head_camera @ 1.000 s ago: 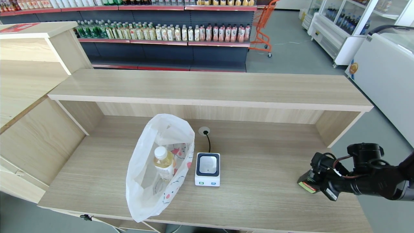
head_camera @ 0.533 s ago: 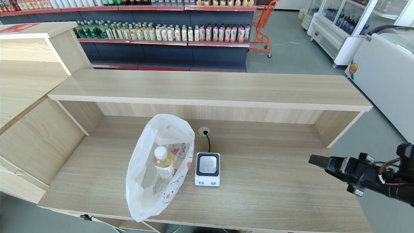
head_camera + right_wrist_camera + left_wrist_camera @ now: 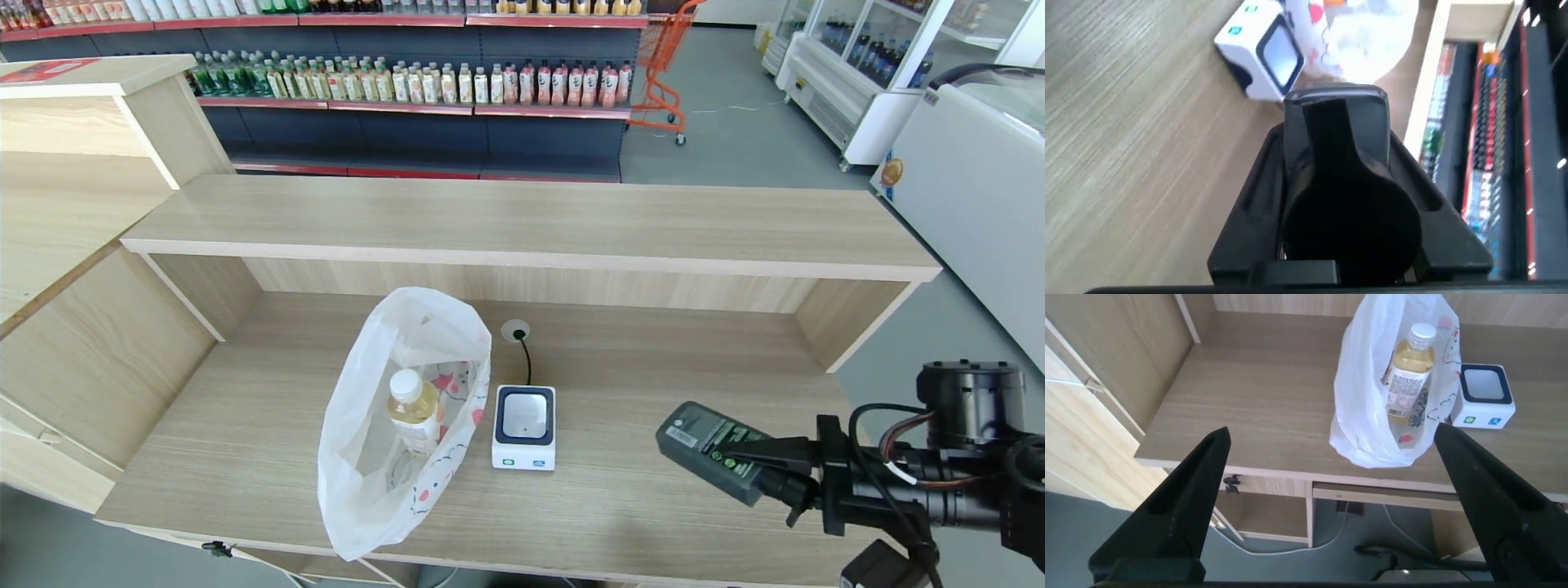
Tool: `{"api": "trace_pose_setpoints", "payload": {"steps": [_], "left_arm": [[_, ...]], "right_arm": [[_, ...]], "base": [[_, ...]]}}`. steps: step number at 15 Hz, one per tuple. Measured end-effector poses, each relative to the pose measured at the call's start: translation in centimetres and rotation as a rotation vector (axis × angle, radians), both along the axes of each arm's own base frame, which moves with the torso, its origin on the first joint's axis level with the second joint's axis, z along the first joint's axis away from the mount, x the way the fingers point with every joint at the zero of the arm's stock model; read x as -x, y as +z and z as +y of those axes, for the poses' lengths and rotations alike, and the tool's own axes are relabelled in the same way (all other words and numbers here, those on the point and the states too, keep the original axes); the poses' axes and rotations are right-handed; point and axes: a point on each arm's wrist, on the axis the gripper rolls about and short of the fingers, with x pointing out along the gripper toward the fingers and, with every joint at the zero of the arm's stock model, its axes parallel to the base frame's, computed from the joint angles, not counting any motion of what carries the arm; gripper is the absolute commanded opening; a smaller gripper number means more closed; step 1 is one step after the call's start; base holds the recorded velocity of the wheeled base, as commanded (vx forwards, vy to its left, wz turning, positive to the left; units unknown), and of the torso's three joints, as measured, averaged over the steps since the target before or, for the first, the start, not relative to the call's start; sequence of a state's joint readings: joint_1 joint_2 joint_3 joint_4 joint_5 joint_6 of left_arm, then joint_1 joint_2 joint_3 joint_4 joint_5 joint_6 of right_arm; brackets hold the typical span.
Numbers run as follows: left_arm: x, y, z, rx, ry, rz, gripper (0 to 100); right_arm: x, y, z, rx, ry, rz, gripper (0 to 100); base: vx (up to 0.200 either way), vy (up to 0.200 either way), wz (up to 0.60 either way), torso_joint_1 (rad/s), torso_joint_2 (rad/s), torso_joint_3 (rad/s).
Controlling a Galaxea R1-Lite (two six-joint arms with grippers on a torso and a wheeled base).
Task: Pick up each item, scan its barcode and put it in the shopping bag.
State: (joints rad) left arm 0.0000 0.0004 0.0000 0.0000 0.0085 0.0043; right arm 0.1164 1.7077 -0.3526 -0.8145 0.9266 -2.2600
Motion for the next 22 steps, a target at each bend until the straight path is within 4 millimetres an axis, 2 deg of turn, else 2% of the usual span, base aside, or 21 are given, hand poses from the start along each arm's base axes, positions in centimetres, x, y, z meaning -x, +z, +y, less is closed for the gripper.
{"api": "trace_pose_setpoints", "payload": {"steps": [2, 8, 15, 19, 22], "left_arm": [[0.0, 0.0, 0.0, 0.0, 0.0, 0.0, 100], [0.0, 0.0, 0.0, 0.0, 0.0, 0.0, 100], [0.0, 0.0, 0.0, 0.0, 0.0, 0.0, 100], [0.0, 0.0, 0.0, 0.0, 0.0, 0.0, 100], [0.0, 0.0, 0.0, 0.0, 0.0, 0.0, 100]], "right_arm": [[0.7, 0.0, 2.4, 0.046, 0.148, -0.101, 0], [1.7, -0.4, 6.4, 0.069, 0.358, -0.182, 0], [1.8, -0.6, 8.8, 0.064, 0.459, -0.211, 0], [0.1, 0.5, 10.1, 0.039, 0.465, -0.292, 0], [-0.2, 0.4, 11.0, 0.035, 0.484, -0.296, 0]], "base": [[0.0, 0.0, 0.0, 0.0, 0.0, 0.0], [0.0, 0.0, 0.0, 0.0, 0.0, 0.0], [0.0, 0.0, 0.0, 0.0, 0.0, 0.0], [0.0, 0.0, 0.0, 0.0, 0.0, 0.0], [0.0, 0.0, 0.0, 0.0, 0.0, 0.0]]}}
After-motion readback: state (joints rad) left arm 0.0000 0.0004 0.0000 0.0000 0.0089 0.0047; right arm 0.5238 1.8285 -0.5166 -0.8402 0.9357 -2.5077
